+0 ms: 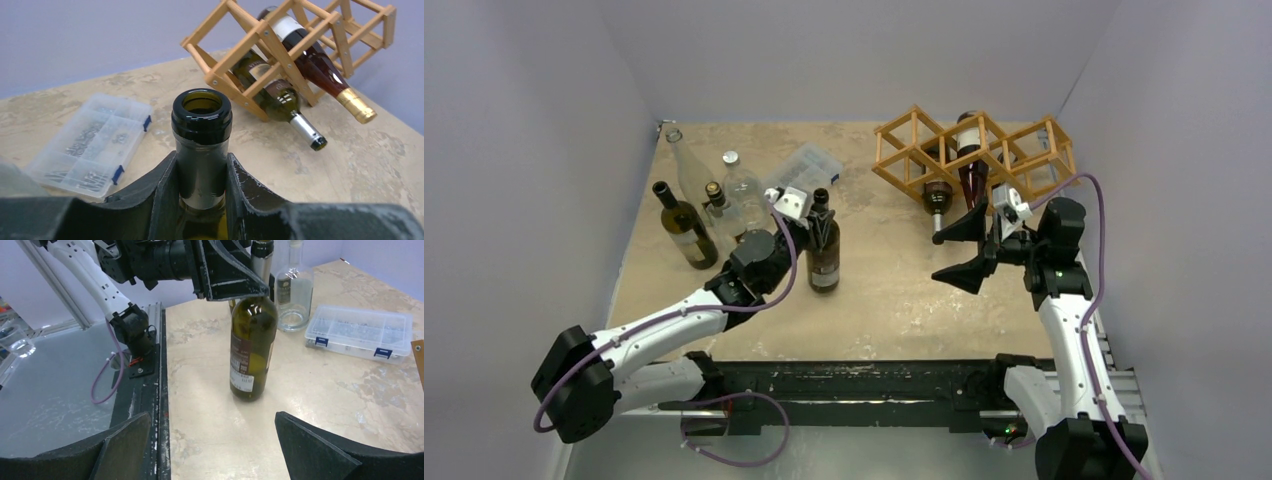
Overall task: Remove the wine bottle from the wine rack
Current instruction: Place the wine bottle at the center of the board.
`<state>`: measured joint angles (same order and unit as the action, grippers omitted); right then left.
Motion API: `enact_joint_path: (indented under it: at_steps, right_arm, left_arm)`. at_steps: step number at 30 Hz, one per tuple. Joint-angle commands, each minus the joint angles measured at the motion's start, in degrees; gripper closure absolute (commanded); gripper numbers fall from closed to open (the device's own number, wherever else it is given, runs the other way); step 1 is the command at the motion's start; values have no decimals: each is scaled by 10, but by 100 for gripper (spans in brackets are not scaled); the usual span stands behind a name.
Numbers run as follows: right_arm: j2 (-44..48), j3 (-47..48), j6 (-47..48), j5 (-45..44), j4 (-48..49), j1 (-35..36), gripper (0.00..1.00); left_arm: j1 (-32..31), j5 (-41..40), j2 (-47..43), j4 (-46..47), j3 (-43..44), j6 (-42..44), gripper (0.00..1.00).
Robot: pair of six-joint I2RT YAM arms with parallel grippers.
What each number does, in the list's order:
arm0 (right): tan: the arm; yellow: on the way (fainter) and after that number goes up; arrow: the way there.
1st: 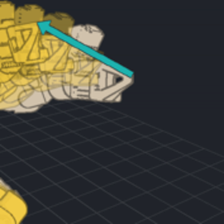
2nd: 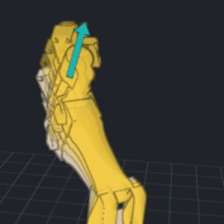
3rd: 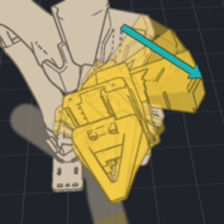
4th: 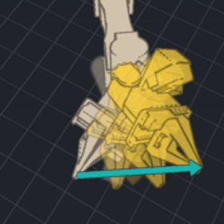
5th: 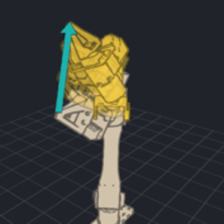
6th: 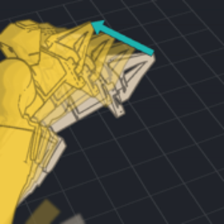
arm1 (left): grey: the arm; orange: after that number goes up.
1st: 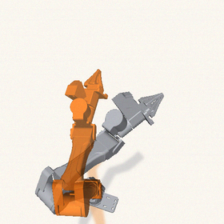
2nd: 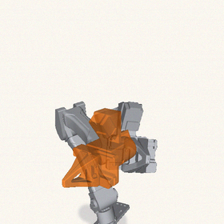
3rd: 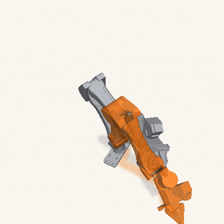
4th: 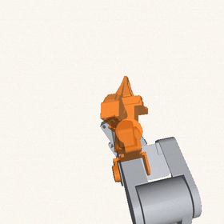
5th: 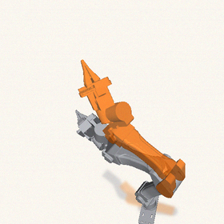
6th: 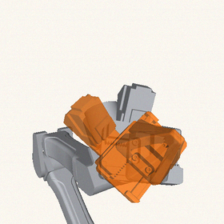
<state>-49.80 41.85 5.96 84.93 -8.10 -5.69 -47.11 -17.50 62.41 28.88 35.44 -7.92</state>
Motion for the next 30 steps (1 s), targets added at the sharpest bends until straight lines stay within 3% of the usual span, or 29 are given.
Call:
enact_joint_path:
  at_steps: [1, 7, 14, 30]
  right_arm:
    - [2, 5, 45, -13, -23, -3, 1]
    - [-2, 6, 65, -22, -40, -3, 1]
    - [-3, 10, 89, -31, -62, -3, 1]
    - [-8, 16, 118, -37, -87, -3, 1]
  left_arm:
    - [46, 25, -28, 108, 1, 1, 100]
    - [109, 56, -2, 137, 16, -6, 100]
    - [161, 89, 89, 187, 66, -16, 100]
    - [214, 133, 287, 261, 219, -9, 100]
